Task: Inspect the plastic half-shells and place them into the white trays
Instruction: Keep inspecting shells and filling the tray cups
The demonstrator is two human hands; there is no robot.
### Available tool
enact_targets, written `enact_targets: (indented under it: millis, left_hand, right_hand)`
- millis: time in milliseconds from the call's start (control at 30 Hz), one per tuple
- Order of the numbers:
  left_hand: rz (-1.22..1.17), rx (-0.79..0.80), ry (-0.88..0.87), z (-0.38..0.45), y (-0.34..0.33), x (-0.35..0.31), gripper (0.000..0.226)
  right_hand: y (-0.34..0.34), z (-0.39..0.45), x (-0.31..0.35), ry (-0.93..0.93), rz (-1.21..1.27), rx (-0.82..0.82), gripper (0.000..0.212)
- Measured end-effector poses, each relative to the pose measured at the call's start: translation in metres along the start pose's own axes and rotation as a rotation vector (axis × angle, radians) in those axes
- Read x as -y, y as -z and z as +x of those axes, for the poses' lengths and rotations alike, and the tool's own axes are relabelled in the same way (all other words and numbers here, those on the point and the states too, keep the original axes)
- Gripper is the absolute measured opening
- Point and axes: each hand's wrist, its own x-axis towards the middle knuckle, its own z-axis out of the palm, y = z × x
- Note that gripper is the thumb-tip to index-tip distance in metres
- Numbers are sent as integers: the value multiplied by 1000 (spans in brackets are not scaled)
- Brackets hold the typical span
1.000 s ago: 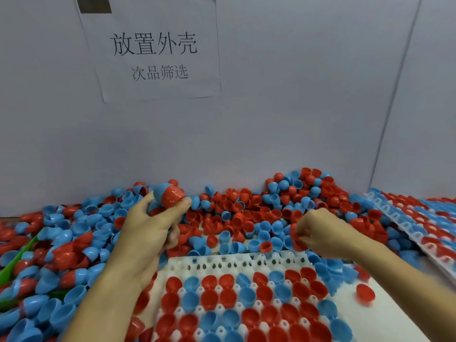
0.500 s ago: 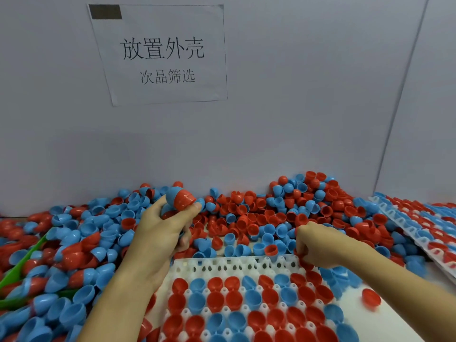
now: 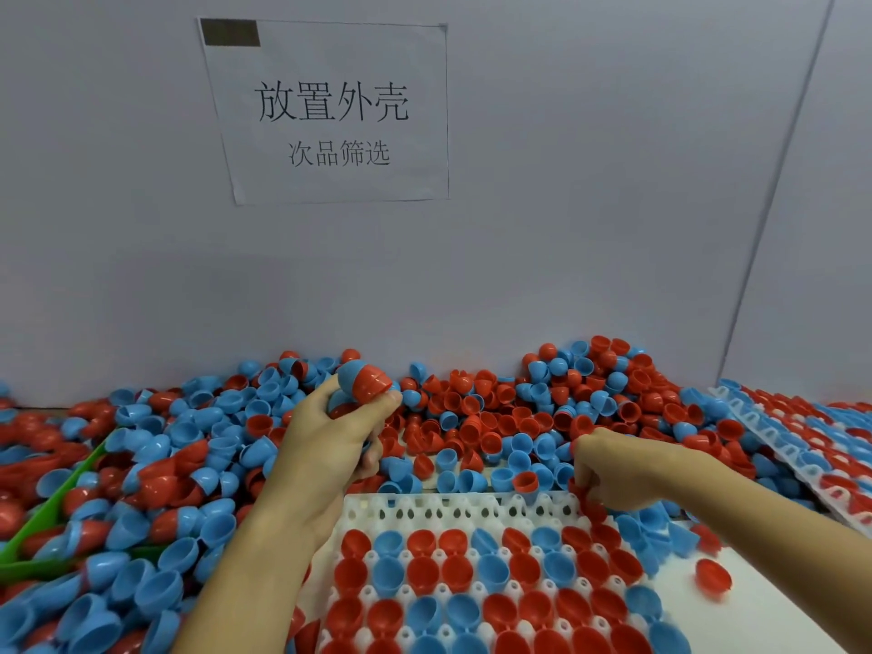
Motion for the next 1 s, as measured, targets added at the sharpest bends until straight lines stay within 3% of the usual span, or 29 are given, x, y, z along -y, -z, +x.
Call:
enact_targets:
  millis: [133,267,600,733,867,1000]
  left_hand:
    - [-9,0,1,1,1,0,12]
    - [-11,5,-1,1,2,-1,25]
    - [-6,-1,1,1,-1,0,10]
    - [-15,-8,7,2,2,0,12]
    - [-17,-10,20,3,3,2,11]
    - [89,-12,98,4,4,8,13]
  right_hand:
    - [5,4,1,5,-2,-80,18]
    - [6,5,19,124,62,-240,18]
    - [-4,23,46,152,13,-240,19]
    - [19,20,36,149,287,-398,14]
    - [51,19,43,94,648,-804,9]
    - [81,25,74,121,1000,-934,8]
